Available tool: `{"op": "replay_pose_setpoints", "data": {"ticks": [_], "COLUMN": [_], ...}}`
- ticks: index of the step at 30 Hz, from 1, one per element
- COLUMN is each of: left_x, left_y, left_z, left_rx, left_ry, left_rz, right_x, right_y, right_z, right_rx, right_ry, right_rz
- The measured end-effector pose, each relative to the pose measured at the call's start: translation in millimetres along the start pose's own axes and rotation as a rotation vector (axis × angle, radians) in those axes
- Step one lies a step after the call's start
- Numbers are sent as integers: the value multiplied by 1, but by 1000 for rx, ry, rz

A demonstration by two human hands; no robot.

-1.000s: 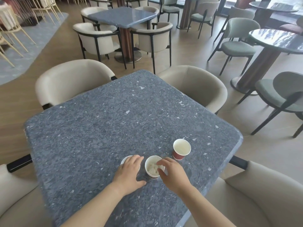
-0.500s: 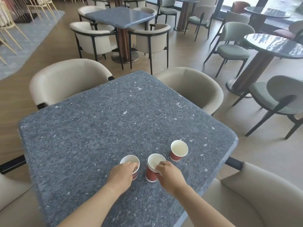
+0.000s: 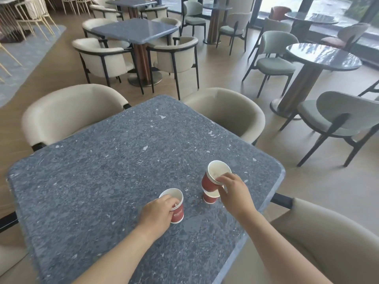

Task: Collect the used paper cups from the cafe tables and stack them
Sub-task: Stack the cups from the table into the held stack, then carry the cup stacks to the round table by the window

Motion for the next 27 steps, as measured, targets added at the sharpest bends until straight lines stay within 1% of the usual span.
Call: {"op": "replay_pose_setpoints", "data": {"ticks": [3, 9, 16, 19, 22, 27], "left_x": [-3, -1, -4, -6, -6, -8], "left_y": [-1, -1, -9, -11, -7, 4], "left_z": [2, -5, -14, -11, -2, 28], "left_rx": [-14, -37, 7, 13, 1, 50], "left_ry": [-16, -2, 13, 9, -1, -63], "left_rz": [14, -13, -71, -89, -65, -25], "right_x": [-1, -3, -11, -18, -25, -36], "right_y": [-11, -39, -81, -89, -87, -58], "right_z": [13, 26, 32, 31, 29, 14], "right_rx": [-26, -59, -151, -183, -167, -100], "right_ry": [-30, -55, -68, -65, -83, -10], "right_rz": [-59, -159, -377, -403, -410, -342]}}
Point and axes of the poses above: each hand's wrist, its own x-axis towards the middle knuckle, its own y-axis out of the back of the hand, z = x × y, the point moved 9 cm from there along x, towards the middle knuckle, and after that the axes turned 5 degrees about -y, right-handed, at the moved point
